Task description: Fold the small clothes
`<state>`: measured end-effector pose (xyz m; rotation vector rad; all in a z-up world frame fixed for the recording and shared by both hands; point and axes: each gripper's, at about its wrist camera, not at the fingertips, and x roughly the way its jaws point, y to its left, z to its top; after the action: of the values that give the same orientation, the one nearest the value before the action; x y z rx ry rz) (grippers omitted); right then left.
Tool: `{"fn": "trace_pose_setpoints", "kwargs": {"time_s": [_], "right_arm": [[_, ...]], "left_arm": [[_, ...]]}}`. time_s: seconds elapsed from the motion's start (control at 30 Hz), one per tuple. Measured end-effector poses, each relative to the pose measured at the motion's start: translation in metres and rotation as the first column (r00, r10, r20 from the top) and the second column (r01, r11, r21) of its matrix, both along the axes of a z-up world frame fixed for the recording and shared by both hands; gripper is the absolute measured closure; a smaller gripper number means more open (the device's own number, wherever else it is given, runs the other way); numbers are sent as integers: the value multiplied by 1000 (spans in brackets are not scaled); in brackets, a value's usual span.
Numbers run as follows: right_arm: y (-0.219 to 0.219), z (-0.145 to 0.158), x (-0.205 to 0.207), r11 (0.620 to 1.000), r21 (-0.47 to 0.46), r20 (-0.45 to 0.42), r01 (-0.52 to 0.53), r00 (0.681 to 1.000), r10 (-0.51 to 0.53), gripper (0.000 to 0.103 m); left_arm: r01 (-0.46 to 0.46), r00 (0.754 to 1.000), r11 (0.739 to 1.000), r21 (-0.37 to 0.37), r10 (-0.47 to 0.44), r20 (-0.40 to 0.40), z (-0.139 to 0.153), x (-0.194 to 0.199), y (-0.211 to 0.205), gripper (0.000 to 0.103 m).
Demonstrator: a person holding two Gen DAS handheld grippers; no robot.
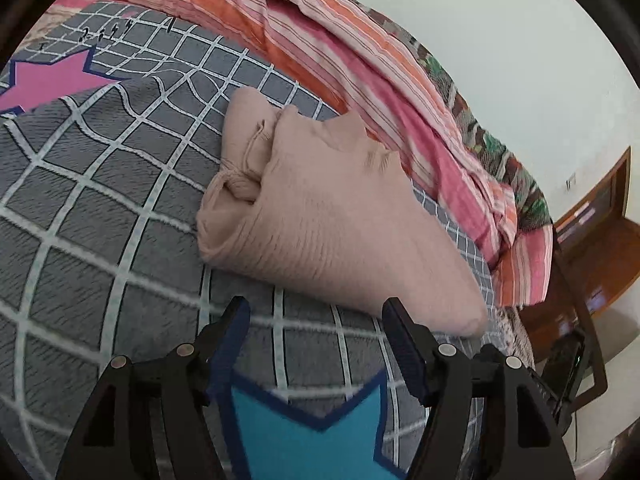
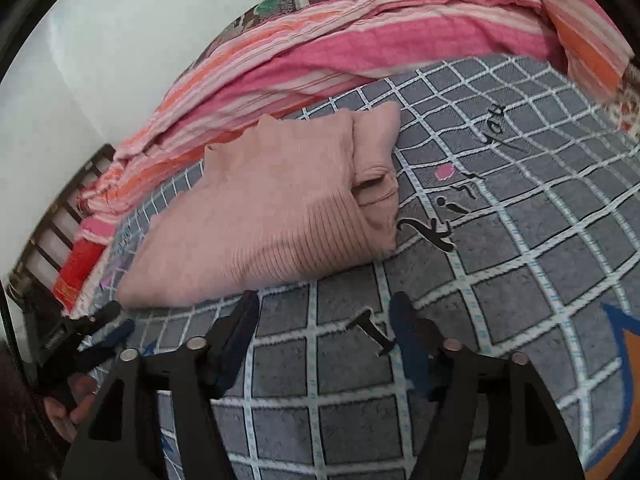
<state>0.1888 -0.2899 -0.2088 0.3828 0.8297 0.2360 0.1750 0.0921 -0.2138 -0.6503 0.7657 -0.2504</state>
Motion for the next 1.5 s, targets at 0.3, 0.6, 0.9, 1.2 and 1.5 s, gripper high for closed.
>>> {"fn": "trace_pose_setpoints", "kwargs": {"time_s": [0.3,0.6,0.9,1.2,1.5], "right_arm": [[4,-7,33,996,65,-22,54,998,-53,35],[0,-12,61,988,103,-57,118,992,-113,47],[1,-6,49,988,136,11,67,998,-69,95],[-10,3,-14,983,179,17,44,999,-48,95],[-17,20,-86,998,55,2,2,1000,-2,92]], "left_arm": [[-33,998,999,-38,35,56,-1,25,3,38],[-96,995,993,-65,99,33,-7,42,13,70],[-121,990,991,-54,124,65,4,32,15,94],[-86,991,996,5,85,101,12,-35,13,94],[-6,998,998,63,3,58,8,-102,3,90]]}}
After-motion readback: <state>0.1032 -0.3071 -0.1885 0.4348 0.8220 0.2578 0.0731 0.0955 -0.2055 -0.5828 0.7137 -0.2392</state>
